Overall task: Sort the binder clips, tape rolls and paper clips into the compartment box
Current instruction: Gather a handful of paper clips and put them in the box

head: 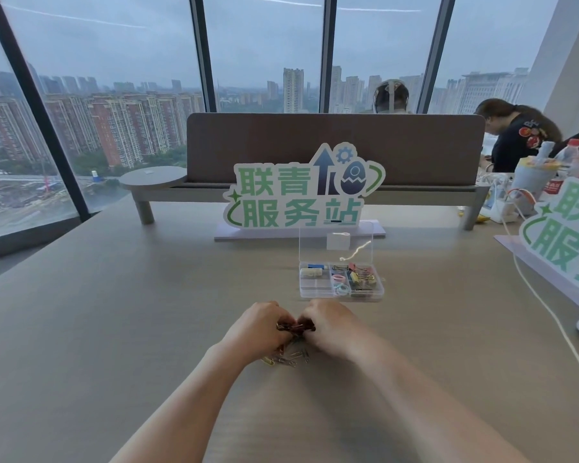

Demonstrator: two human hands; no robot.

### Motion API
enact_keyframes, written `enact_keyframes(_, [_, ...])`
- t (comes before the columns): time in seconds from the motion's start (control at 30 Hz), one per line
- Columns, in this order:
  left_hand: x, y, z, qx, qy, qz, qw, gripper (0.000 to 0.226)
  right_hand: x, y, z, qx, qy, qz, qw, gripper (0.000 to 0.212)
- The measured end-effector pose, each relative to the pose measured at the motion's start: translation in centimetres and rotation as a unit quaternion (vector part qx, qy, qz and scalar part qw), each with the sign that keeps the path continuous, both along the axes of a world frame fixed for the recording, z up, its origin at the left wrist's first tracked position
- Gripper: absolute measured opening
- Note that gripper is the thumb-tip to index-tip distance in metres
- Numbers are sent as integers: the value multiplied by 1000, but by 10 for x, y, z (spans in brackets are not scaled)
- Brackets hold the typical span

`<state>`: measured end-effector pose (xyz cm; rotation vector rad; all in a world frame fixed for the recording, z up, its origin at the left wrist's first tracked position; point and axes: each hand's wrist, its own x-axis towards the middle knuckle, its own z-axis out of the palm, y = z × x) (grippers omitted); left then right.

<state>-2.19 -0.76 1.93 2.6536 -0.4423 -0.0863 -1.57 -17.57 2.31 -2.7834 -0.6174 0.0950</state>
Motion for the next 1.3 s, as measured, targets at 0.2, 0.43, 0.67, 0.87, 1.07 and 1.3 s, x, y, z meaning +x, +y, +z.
enact_keyframes(0.2, [1, 3, -1, -15, -13, -9, 1000, 22, -1, -1, 0, 3, -4, 1, 1000, 19])
enact_keyframes(0.43, [5, 3, 7, -87, -43, 21, 995, 15, -1, -4, 8, 67, -32, -20, 997, 18])
enact_keyframes(0.67, [10, 1, -2, -125, -26, 36, 991, 13, 1, -9, 1, 102, -22, -43, 994, 17])
enact_keyframes(0.87, [30, -10, 9, -174, -31, 46, 983, 12, 17, -15, 15, 143, -30, -59, 987, 11])
enact_keyframes(1.07, [66, -27, 29, -196, -66, 41, 978, 9, 51, -26, 39, 143, -61, -83, 984, 14])
enact_keyframes(1.3, [104, -44, 21, -198, -50, 65, 977, 12, 89, -35, 31, 138, -42, -109, 984, 16])
